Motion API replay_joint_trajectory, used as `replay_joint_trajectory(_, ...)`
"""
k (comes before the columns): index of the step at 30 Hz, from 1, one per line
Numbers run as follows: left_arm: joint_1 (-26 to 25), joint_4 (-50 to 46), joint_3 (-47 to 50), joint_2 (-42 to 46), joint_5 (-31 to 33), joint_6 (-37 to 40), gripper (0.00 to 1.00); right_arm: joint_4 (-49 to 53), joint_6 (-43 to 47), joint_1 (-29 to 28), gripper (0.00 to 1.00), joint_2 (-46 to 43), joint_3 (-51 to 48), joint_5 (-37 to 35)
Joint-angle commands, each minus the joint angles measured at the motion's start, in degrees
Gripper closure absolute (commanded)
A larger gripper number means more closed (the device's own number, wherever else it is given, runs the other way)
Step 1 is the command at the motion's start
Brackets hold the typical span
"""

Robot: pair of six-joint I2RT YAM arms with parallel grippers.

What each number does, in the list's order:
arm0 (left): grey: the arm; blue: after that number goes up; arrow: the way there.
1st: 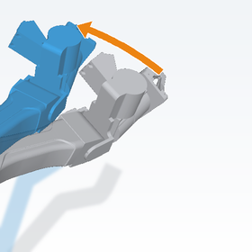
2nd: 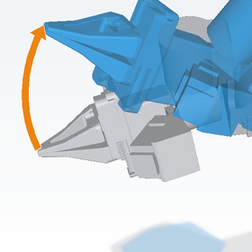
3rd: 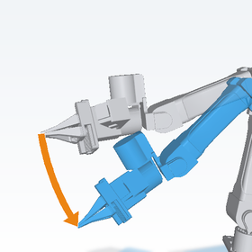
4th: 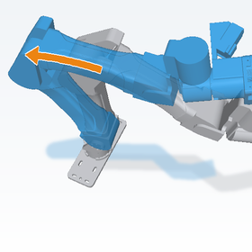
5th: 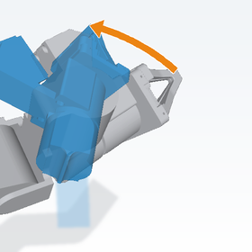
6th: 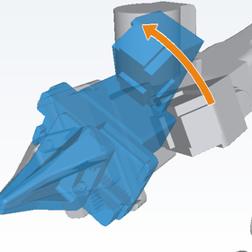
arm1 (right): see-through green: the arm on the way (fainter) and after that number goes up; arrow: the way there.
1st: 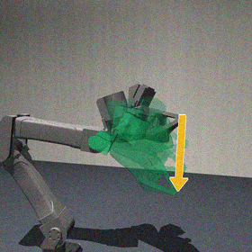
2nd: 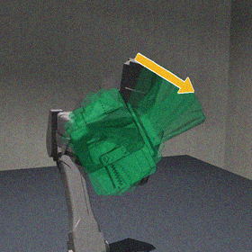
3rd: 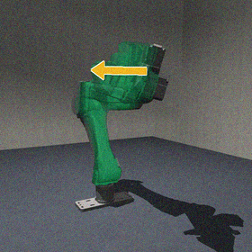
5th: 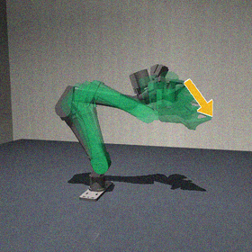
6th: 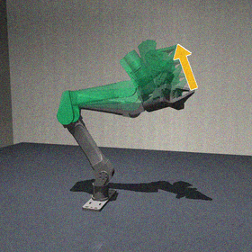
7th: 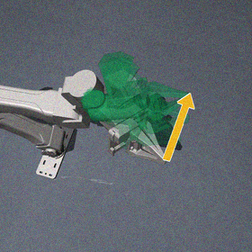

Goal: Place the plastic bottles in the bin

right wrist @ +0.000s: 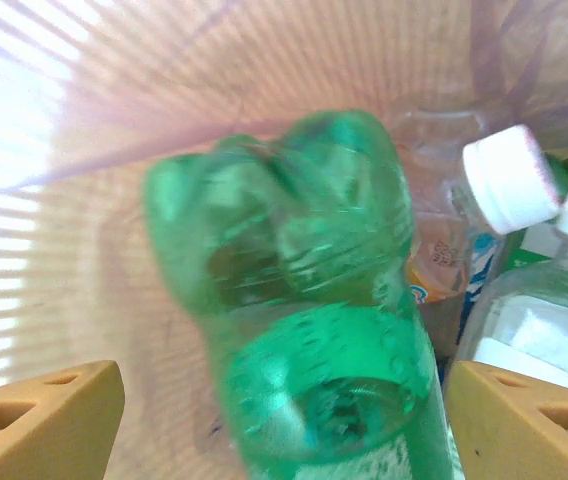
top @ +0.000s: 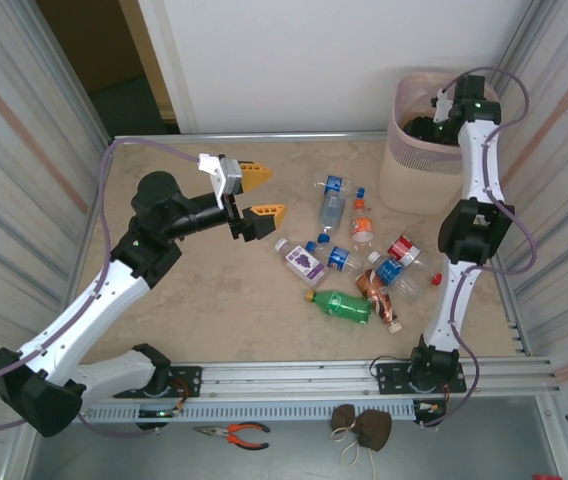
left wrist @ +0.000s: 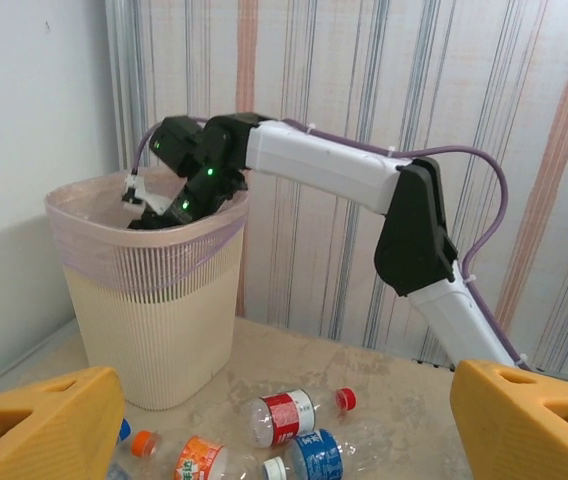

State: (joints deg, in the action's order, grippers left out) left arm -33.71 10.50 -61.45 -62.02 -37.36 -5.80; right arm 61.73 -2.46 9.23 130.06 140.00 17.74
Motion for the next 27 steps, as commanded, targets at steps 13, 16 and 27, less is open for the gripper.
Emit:
replay_joint_trajectory(13,0.65,-4.04,0.1,0.21,5.16,-2.02,0.15,0.37,1.87,-3.53,0.19,-17.88,-0.67,-5.42)
replay_joint_trajectory(16,0.67,-5.36,-0.16,-0.25,6.17,-2.54,0.15,-0.28,2.11,-4.63,0.19,-21.69,-3.92,-6.65)
replay_joint_trajectory(27,1.64,-7.29,1.36,0.48,7.79,-4.76,0.16,-5.14,2.44,-12.99,0.21,-41.2,-27.96,-12.72)
